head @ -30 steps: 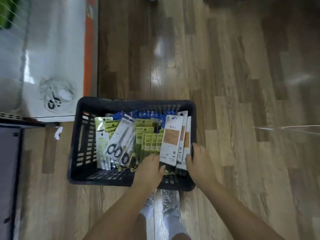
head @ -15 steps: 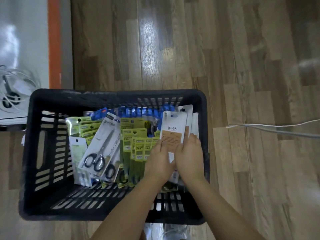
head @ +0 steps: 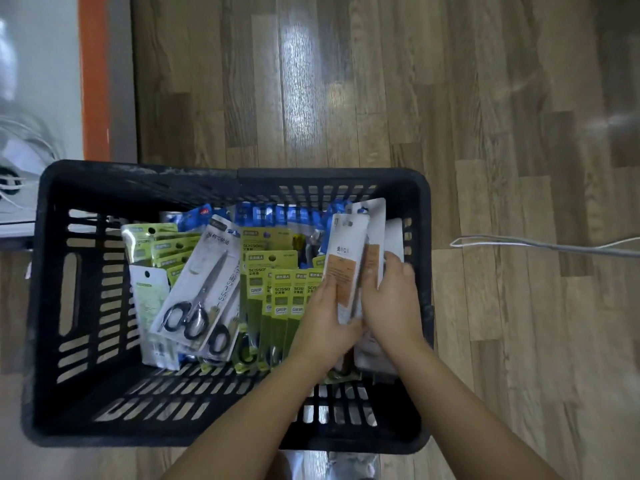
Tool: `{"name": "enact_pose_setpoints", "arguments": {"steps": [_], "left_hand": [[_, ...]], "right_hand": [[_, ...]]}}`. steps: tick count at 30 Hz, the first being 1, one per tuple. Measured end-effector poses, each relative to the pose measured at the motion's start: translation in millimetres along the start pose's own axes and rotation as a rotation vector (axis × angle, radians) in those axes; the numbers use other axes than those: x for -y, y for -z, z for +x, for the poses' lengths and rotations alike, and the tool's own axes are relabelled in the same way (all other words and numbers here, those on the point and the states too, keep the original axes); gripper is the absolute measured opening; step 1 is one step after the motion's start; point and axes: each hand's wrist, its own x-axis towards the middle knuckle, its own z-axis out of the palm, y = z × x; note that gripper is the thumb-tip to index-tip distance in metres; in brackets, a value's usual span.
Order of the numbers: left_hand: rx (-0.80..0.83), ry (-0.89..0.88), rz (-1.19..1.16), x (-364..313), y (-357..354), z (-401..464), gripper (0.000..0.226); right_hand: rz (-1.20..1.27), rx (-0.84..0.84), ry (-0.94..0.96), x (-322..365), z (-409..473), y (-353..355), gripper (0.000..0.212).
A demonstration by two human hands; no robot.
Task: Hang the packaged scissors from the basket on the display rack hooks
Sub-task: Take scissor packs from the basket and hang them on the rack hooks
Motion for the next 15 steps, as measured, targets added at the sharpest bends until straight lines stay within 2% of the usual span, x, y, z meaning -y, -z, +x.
{"name": "enact_pose_setpoints", "arguments": {"steps": [2,5,7,10,12,15], "left_hand": [[-0.051,0.096,-0.112,0.3,13.8,-6.8,0.05],[-0.123,0.335,-0.35,13.2,40.7,-9.8,0.033],[-0.155,0.425,-0.399,22.5,59.9,-9.6,0.023],[-0.116,0.439,-0.318,38.7,78.1,-5.6,0.012],[-0.084,0.415,-0.276,43.6,82.9,-1.5,0.009],[-0.128,0.393,-0.214,49.4,87.1,7.2,0.008]], "right_hand": [[-0.002,0.021,0.022,-1.3,-1.3,-0.4,0.034],[-0.02,0.035,0.066,-1.9,-6.6,-5.3,0.038],[0.0,0.058,0.14,1.8,-12.0,-13.8,0.041],[-0.005,0.147,0.264,9.7,-18.8,-27.9,0.05],[-0.131,0.239,0.311,13.7,-23.1,-35.1,0.056],[-0.361,0.386,0.315,14.2,-22.6,-44.6,0.06]]}}
